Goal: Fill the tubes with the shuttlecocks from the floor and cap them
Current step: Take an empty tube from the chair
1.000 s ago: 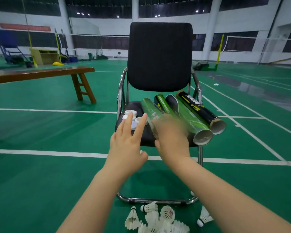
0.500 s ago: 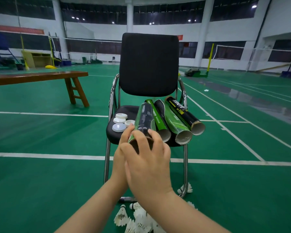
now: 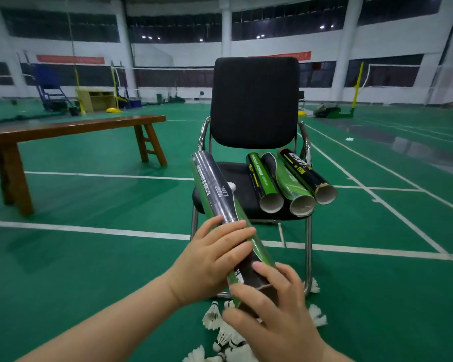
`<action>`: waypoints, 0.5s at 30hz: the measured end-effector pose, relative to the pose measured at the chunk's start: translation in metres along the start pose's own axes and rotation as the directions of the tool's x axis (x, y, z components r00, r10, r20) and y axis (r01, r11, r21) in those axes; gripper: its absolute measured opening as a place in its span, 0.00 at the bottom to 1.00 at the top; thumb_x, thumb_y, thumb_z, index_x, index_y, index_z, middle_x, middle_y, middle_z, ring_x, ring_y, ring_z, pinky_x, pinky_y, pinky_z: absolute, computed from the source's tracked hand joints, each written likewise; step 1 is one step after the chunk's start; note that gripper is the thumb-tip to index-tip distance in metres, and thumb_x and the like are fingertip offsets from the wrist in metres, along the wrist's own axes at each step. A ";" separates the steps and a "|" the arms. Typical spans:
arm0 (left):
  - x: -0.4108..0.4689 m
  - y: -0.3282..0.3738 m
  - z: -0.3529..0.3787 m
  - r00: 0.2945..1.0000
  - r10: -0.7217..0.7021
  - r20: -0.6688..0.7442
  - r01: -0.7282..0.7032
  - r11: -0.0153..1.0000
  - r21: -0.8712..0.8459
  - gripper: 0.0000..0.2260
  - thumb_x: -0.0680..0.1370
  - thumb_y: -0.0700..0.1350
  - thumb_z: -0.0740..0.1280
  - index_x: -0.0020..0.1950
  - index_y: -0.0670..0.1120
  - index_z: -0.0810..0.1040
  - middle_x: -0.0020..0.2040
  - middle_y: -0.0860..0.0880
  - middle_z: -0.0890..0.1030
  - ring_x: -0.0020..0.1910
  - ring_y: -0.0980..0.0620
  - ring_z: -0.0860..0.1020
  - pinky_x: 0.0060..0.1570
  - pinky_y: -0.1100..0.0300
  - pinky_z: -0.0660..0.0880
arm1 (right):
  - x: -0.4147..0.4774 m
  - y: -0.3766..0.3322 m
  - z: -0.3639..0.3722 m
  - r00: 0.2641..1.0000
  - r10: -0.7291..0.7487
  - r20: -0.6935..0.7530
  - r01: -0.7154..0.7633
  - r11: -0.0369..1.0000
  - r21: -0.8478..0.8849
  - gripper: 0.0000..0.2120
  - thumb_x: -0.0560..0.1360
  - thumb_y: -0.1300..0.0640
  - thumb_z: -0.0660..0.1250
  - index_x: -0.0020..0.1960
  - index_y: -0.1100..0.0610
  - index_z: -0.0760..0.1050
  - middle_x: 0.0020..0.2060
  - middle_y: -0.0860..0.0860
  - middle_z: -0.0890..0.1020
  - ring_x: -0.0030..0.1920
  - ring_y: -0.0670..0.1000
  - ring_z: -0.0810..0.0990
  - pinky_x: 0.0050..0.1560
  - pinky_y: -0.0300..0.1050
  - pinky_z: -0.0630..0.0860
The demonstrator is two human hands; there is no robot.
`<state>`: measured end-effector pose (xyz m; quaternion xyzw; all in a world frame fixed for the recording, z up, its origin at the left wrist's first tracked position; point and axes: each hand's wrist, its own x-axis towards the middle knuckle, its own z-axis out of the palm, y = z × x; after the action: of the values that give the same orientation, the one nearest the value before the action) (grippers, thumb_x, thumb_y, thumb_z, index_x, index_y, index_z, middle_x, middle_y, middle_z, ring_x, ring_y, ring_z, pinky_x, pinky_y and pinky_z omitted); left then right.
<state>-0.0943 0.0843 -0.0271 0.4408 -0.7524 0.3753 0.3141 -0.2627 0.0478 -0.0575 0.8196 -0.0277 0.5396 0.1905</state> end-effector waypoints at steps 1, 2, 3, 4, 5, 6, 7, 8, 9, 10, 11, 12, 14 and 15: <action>-0.003 0.002 0.000 1.000 0.030 0.005 -0.030 1.000 0.011 0.11 0.79 0.46 0.59 0.59 0.45 0.69 0.64 0.47 0.71 0.64 0.47 0.72 0.62 0.45 0.68 | -0.003 -0.004 -0.003 1.000 -0.003 0.011 0.003 1.000 0.016 0.08 0.71 0.51 0.69 0.44 0.44 0.69 0.52 0.43 0.72 0.59 0.53 0.71 0.60 0.56 0.68; -0.005 0.008 -0.004 0.999 0.035 0.027 -0.035 0.999 0.005 0.11 0.79 0.47 0.59 0.59 0.45 0.68 0.64 0.47 0.71 0.64 0.47 0.72 0.62 0.45 0.68 | -0.005 -0.006 -0.005 1.000 -0.006 0.013 0.005 1.000 0.011 0.08 0.71 0.52 0.69 0.44 0.44 0.69 0.53 0.43 0.72 0.59 0.53 0.71 0.61 0.56 0.67; -0.010 0.009 -0.004 0.998 0.048 0.035 -0.048 0.999 0.022 0.11 0.79 0.47 0.59 0.60 0.45 0.68 0.64 0.47 0.71 0.64 0.47 0.72 0.62 0.45 0.68 | -0.006 -0.009 -0.005 1.000 -0.003 0.014 0.003 1.000 0.028 0.08 0.71 0.52 0.69 0.44 0.44 0.69 0.53 0.44 0.72 0.60 0.53 0.70 0.60 0.56 0.67; -0.011 0.010 -0.006 0.998 0.041 0.052 -0.043 0.999 0.029 0.11 0.79 0.47 0.58 0.60 0.44 0.68 0.64 0.47 0.71 0.63 0.47 0.72 0.61 0.45 0.68 | -0.006 -0.010 -0.006 1.000 -0.007 0.008 0.006 0.999 0.032 0.09 0.70 0.53 0.69 0.44 0.45 0.69 0.53 0.44 0.72 0.60 0.53 0.70 0.60 0.56 0.67; -0.010 0.011 -0.009 0.997 0.032 0.064 -0.035 0.999 0.041 0.12 0.79 0.48 0.58 0.60 0.44 0.68 0.64 0.47 0.71 0.63 0.47 0.72 0.61 0.45 0.68 | -0.006 -0.011 -0.009 1.000 -0.004 0.017 0.003 0.999 0.053 0.09 0.70 0.54 0.69 0.44 0.45 0.69 0.53 0.44 0.72 0.60 0.54 0.70 0.59 0.56 0.67; -0.010 0.013 -0.012 0.997 0.025 0.078 -0.028 0.999 0.038 0.12 0.79 0.49 0.58 0.60 0.44 0.68 0.64 0.47 0.71 0.63 0.47 0.72 0.61 0.45 0.68 | -0.007 -0.012 -0.011 1.000 -0.004 0.031 0.002 0.998 0.061 0.09 0.70 0.55 0.68 0.45 0.46 0.69 0.53 0.45 0.72 0.60 0.55 0.70 0.58 0.57 0.68; -0.012 0.015 -0.013 0.995 0.024 0.098 -0.027 0.999 0.032 0.13 0.79 0.49 0.59 0.60 0.43 0.68 0.63 0.46 0.70 0.62 0.47 0.72 0.62 0.44 0.67 | -0.009 -0.013 -0.013 0.998 -0.010 0.057 0.006 0.997 0.074 0.08 0.71 0.56 0.67 0.45 0.46 0.69 0.54 0.46 0.72 0.60 0.56 0.70 0.57 0.57 0.69; -0.016 0.016 -0.015 0.991 0.037 0.130 -0.040 0.999 0.020 0.15 0.78 0.50 0.60 0.60 0.43 0.67 0.63 0.46 0.70 0.62 0.47 0.72 0.63 0.44 0.66 | -0.011 -0.015 -0.015 0.997 -0.020 0.077 0.012 0.996 0.092 0.07 0.73 0.56 0.66 0.46 0.46 0.69 0.55 0.46 0.71 0.60 0.57 0.69 0.57 0.58 0.69; -0.019 0.018 -0.018 0.985 0.050 0.167 -0.052 0.999 0.010 0.17 0.76 0.51 0.61 0.60 0.43 0.66 0.64 0.45 0.70 0.62 0.46 0.72 0.64 0.43 0.65 | -0.013 -0.017 -0.019 0.995 -0.027 0.096 0.015 0.993 0.120 0.07 0.74 0.57 0.65 0.47 0.47 0.70 0.55 0.47 0.71 0.61 0.57 0.69 0.56 0.58 0.69; -0.024 0.019 -0.020 0.977 0.053 0.204 -0.055 0.999 0.001 0.19 0.75 0.52 0.62 0.61 0.42 0.66 0.64 0.44 0.71 0.62 0.46 0.72 0.65 0.42 0.64 | -0.015 -0.019 -0.022 0.993 -0.038 0.109 0.020 0.987 0.162 0.06 0.75 0.57 0.64 0.48 0.47 0.70 0.56 0.48 0.71 0.61 0.58 0.69 0.56 0.59 0.70; -0.028 0.020 -0.024 0.969 0.054 0.240 -0.052 0.999 -0.011 0.22 0.75 0.54 0.63 0.62 0.42 0.65 0.65 0.43 0.72 0.63 0.46 0.72 0.66 0.41 0.63 | -0.018 -0.020 -0.024 0.990 -0.048 0.129 0.019 0.976 0.218 0.05 0.75 0.57 0.64 0.48 0.48 0.70 0.56 0.48 0.71 0.61 0.59 0.68 0.56 0.60 0.70; -0.033 0.023 -0.027 0.962 0.035 0.271 -0.029 0.999 -0.025 0.24 0.74 0.55 0.64 0.63 0.43 0.64 0.65 0.42 0.73 0.63 0.45 0.72 0.66 0.41 0.63 | -0.019 -0.020 -0.026 0.986 -0.054 0.157 0.007 0.959 0.284 0.06 0.75 0.58 0.64 0.49 0.49 0.69 0.57 0.49 0.71 0.62 0.60 0.68 0.56 0.61 0.71; -0.044 0.029 -0.033 0.943 -0.016 0.331 0.039 0.997 -0.062 0.28 0.72 0.58 0.66 0.66 0.44 0.64 0.64 0.41 0.75 0.62 0.45 0.73 0.65 0.43 0.63 | -0.024 -0.018 -0.027 0.973 -0.064 0.222 -0.030 0.917 0.398 0.09 0.72 0.58 0.66 0.50 0.50 0.69 0.58 0.50 0.69 0.63 0.61 0.66 0.58 0.63 0.70; -0.049 0.033 -0.034 0.937 -0.039 0.348 0.069 0.995 -0.076 0.30 0.71 0.58 0.67 0.66 0.44 0.64 0.63 0.42 0.76 0.61 0.45 0.73 0.64 0.44 0.65 | -0.027 -0.017 -0.026 0.968 -0.073 0.240 -0.041 0.898 0.438 0.10 0.72 0.59 0.67 0.51 0.51 0.69 0.58 0.50 0.69 0.63 0.61 0.65 0.60 0.62 0.69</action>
<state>-0.0989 0.1450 -0.0586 0.5062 -0.7991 0.2502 0.2062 -0.2924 0.0679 -0.0772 0.9031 0.0775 0.4224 0.0001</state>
